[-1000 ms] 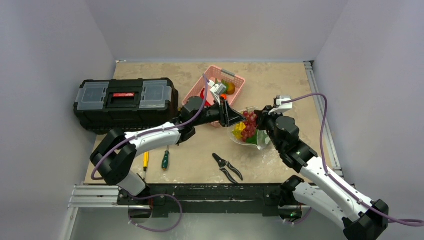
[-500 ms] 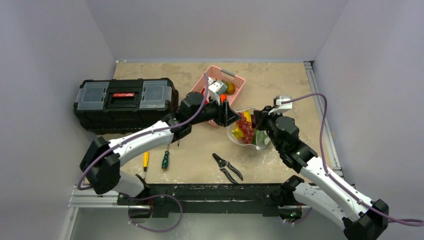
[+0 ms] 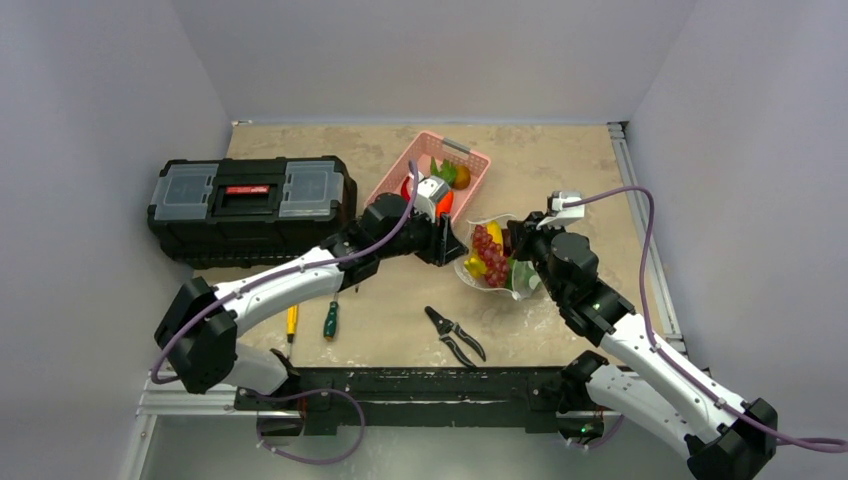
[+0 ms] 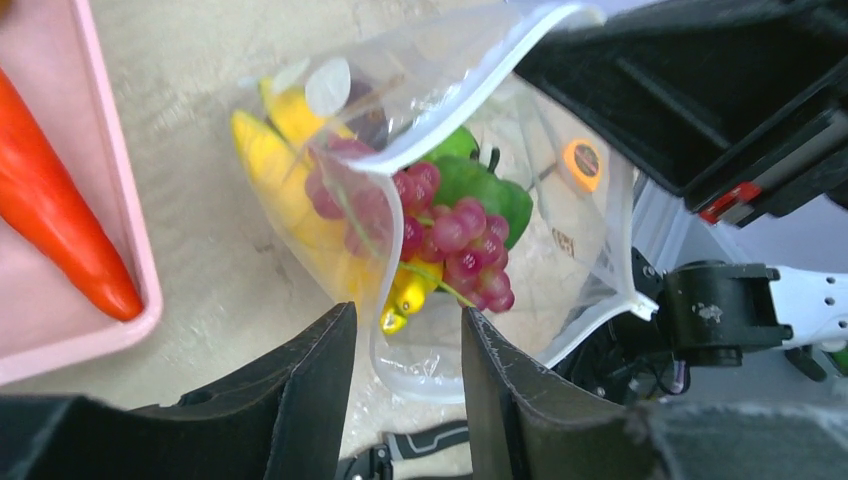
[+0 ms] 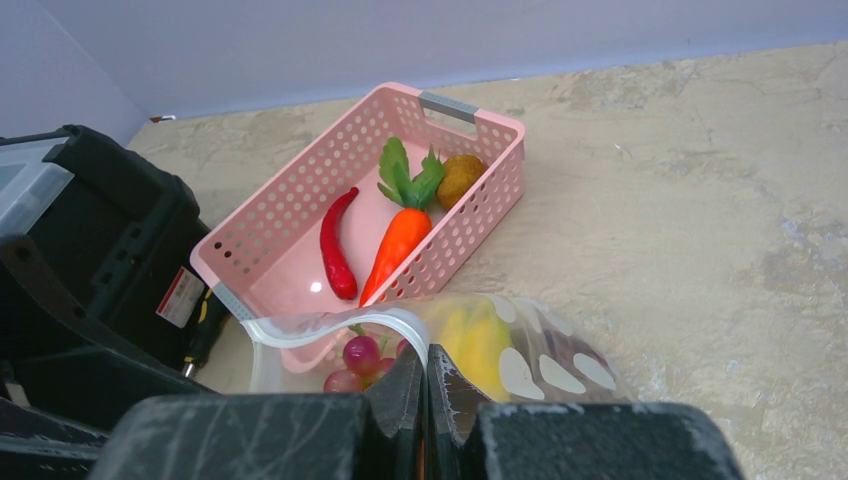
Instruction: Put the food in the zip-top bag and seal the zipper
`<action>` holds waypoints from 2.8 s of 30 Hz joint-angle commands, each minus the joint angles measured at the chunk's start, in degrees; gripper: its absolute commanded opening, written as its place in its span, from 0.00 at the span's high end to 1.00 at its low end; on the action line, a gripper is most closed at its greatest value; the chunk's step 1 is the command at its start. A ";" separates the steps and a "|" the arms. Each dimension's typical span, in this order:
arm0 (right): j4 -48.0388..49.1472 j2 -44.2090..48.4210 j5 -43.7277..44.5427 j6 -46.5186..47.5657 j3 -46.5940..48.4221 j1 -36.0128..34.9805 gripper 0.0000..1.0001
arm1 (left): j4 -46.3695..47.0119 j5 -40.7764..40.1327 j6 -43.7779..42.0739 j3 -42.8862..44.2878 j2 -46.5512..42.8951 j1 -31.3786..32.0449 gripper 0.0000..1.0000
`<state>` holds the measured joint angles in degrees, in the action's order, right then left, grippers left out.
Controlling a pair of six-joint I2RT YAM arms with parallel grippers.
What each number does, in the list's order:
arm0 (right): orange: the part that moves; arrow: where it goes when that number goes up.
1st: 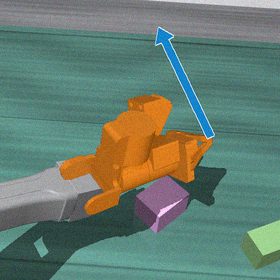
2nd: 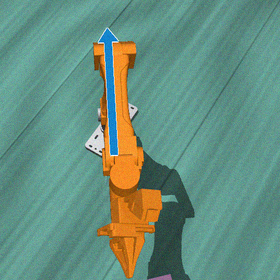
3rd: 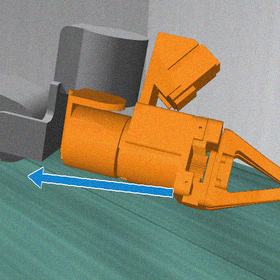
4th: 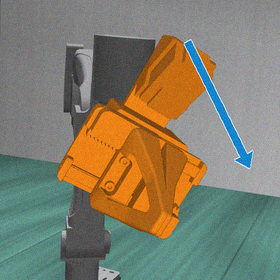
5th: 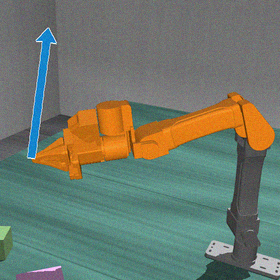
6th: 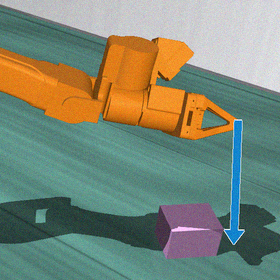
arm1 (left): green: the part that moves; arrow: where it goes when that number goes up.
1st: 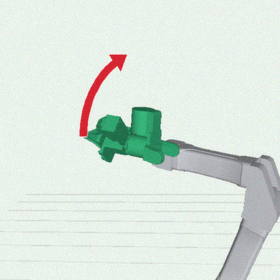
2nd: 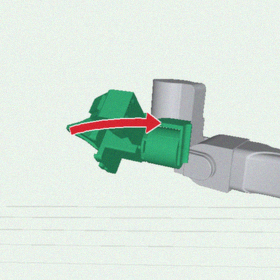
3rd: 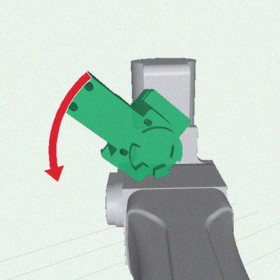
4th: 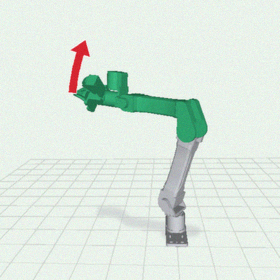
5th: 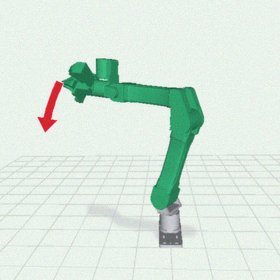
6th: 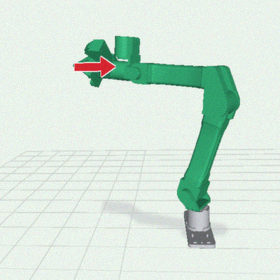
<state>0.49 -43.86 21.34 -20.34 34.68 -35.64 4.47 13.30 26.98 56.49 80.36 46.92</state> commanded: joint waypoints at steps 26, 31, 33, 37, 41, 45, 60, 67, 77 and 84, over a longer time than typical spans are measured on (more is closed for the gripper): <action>2.51 1.15 -0.69 0.41 0.07 -0.22 1.00 | 12.15 10.23 12.24 16.06 10.46 2.97 1.00; 2.48 1.37 -1.54 0.13 0.14 -0.18 1.00 | 9.78 10.38 13.99 16.80 12.49 2.75 1.00; 2.58 1.79 -1.77 0.05 0.01 -0.22 1.00 | 10.44 10.31 14.63 15.33 12.22 2.74 1.00; 2.98 2.47 -1.81 0.03 -0.33 -0.20 1.00 | 7.28 8.44 13.43 14.26 10.84 2.79 1.00; 3.07 1.55 -2.33 0.18 -0.09 -0.21 1.00 | 6.24 7.99 12.63 12.74 9.31 2.79 1.00; 3.38 1.31 -2.70 1.35 -0.01 -0.22 1.00 | 5.93 7.54 12.04 10.91 7.20 2.81 1.00; 2.01 -4.30 -20.97 0.96 11.08 -2.09 1.00 | 8.18 4.96 10.22 0.44 -6.91 3.53 1.00; 1.79 -17.50 -25.78 5.04 19.32 -12.37 1.00 | 9.49 1.72 10.55 -9.33 -17.60 4.08 1.00; 4.77 -33.30 -29.80 5.65 29.37 -17.10 1.00 | 4.76 -5.81 11.71 -20.37 -31.70 4.09 1.00; 5.57 -36.97 -33.45 6.02 29.90 -17.36 1.00 | -2.25 -11.98 13.10 -28.04 -41.60 4.12 1.00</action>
<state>2.83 -80.27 -8.73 -15.31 61.23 -52.62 4.47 6.31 38.61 31.16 43.09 50.83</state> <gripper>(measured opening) 0.004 0.008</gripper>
